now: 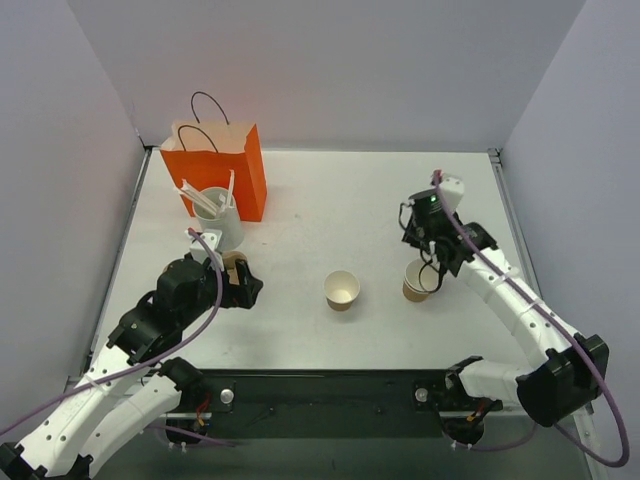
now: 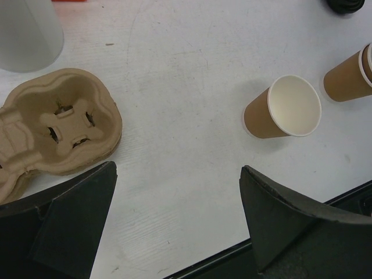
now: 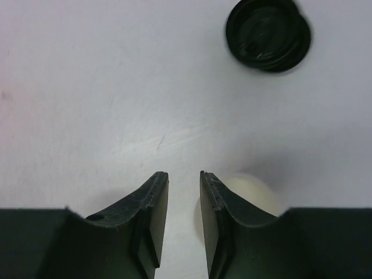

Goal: Pack the takeout coffee

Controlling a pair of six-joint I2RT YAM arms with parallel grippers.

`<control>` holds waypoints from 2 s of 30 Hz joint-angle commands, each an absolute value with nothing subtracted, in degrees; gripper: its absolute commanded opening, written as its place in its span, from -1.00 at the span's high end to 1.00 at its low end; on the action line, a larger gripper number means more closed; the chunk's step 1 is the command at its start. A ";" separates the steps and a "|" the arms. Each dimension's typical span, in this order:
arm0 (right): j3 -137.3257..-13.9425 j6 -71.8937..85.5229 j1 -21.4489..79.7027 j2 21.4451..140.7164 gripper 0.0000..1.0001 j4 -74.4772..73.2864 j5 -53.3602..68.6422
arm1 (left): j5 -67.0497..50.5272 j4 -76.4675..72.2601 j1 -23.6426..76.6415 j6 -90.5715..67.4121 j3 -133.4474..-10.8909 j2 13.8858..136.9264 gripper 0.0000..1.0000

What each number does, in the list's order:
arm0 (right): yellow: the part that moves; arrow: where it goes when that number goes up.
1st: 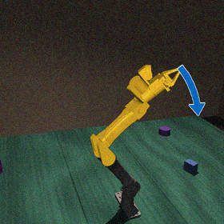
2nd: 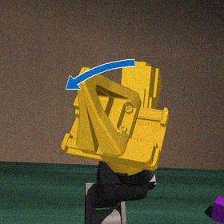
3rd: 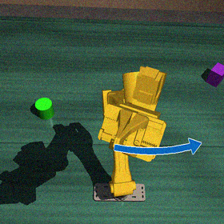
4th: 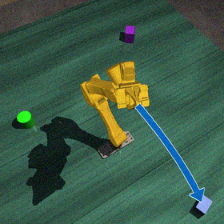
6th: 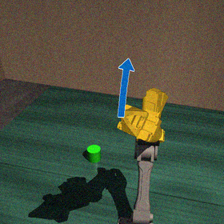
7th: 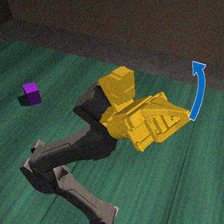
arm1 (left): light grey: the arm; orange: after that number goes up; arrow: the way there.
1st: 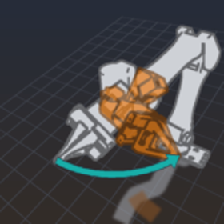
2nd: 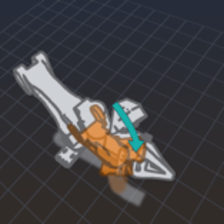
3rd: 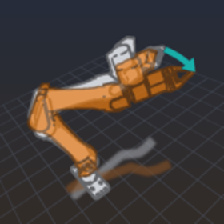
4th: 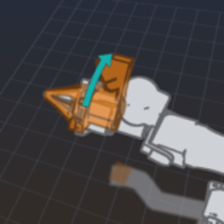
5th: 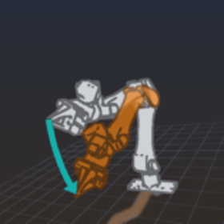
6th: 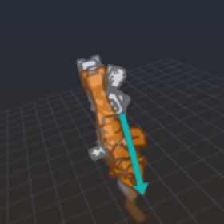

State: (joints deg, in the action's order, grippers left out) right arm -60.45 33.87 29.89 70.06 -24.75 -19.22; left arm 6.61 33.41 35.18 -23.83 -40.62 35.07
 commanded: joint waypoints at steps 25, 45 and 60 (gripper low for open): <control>-82.62 26.81 0.18 104.32 0.19 -25.93 -15.73 | 2.20 29.88 35.16 -23.56 -42.36 34.89 -0.93; -82.26 26.37 -2.64 109.07 0.51 -23.82 -16.79 | 1.06 29.35 34.19 -23.12 -42.45 36.12 -0.93; -82.62 25.58 -2.64 104.24 0.72 -23.82 -14.41 | 0.97 29.27 33.93 -23.20 -42.19 36.56 -0.93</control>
